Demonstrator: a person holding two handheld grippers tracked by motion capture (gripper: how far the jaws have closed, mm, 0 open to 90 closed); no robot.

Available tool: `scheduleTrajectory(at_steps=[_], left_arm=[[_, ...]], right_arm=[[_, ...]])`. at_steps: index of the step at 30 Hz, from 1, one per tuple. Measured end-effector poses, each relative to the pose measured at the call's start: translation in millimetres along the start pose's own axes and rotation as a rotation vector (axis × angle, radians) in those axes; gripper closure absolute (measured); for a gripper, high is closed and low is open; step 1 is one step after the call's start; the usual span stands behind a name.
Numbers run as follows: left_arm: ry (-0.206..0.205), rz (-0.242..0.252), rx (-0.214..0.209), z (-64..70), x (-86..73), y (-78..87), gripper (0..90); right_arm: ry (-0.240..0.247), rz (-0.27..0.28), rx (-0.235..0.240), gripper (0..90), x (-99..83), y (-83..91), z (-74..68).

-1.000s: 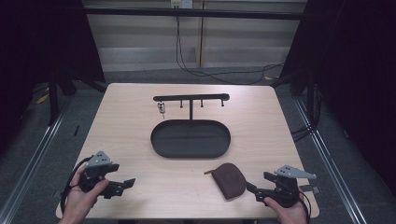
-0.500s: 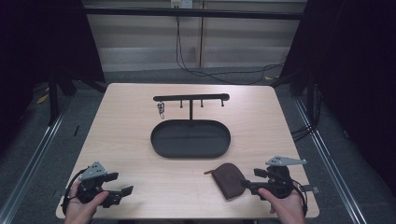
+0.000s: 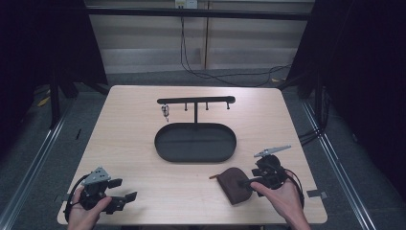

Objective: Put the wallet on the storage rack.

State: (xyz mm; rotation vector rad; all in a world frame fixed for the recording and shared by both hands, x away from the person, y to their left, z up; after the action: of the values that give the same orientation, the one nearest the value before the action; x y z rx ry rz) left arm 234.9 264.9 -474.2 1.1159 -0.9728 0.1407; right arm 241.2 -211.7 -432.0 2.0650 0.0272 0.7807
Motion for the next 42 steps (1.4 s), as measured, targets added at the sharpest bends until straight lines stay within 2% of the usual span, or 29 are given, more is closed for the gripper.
scheduleTrajectory(at_steps=[4,6,8,12,18,20,25,32,36,38,42], left_arm=[[0.0,-0.009,-0.002,0.5,0.1,-0.6,19.7],[-0.018,-0.014,0.012,2.4,0.3,-0.8,19.7],[-0.019,-0.008,0.004,3.2,0.6,-0.3,19.7],[-0.024,-0.008,0.007,2.3,0.9,-0.1,19.6],[-0.025,-0.011,0.003,3.9,0.9,-0.7,19.7],[-0.039,-0.021,0.011,4.7,0.9,-1.2,19.7],[-0.039,-0.02,-0.002,4.9,1.0,-1.3,19.7],[-0.037,-0.019,-0.005,4.9,1.0,-1.3,19.7],[-0.035,-0.018,-0.004,4.8,1.0,-1.1,19.7],[-0.037,-0.018,-0.003,4.4,1.1,-0.9,19.7],[-0.037,-0.017,-0.004,4.7,1.3,-0.8,19.7]], right_arm=[[0.004,-0.067,-0.009,19.8,9.1,-3.3,-1.0],[0.014,-0.106,0.002,16.6,13.5,-5.0,-0.9],[0.001,-0.145,0.011,16.0,17.7,-6.6,-0.3],[0.008,-0.195,0.008,17.9,25.3,-8.3,-3.2],[-0.02,-0.307,0.004,20.4,33.1,-20.9,2.3],[-0.027,-0.34,-0.001,19.9,35.8,-26.4,4.7],[-0.045,-0.396,0.009,14.7,40.5,-37.7,11.4],[-0.07,-0.456,-0.03,15.2,40.2,-53.6,17.4],[-0.06,-0.476,-0.048,17.7,41.2,-61.8,16.5],[-0.064,-0.494,-0.064,13.9,41.4,-66.4,16.4],[-0.073,-0.5,-0.057,13.0,41.2,-69.0,18.2]])
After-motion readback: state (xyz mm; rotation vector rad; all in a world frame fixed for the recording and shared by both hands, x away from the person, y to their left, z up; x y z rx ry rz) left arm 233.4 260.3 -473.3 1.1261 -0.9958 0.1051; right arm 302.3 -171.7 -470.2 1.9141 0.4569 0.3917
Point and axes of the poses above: each handheld gripper's, and its own axes: y roughly backward along the jaws, x roughly out of its top, z roughly to its right, the point moved 1 cm from there along -y, roughly forward along the jaws, and after that the axes turned 10 degrees about x, right-handed, at the moved point
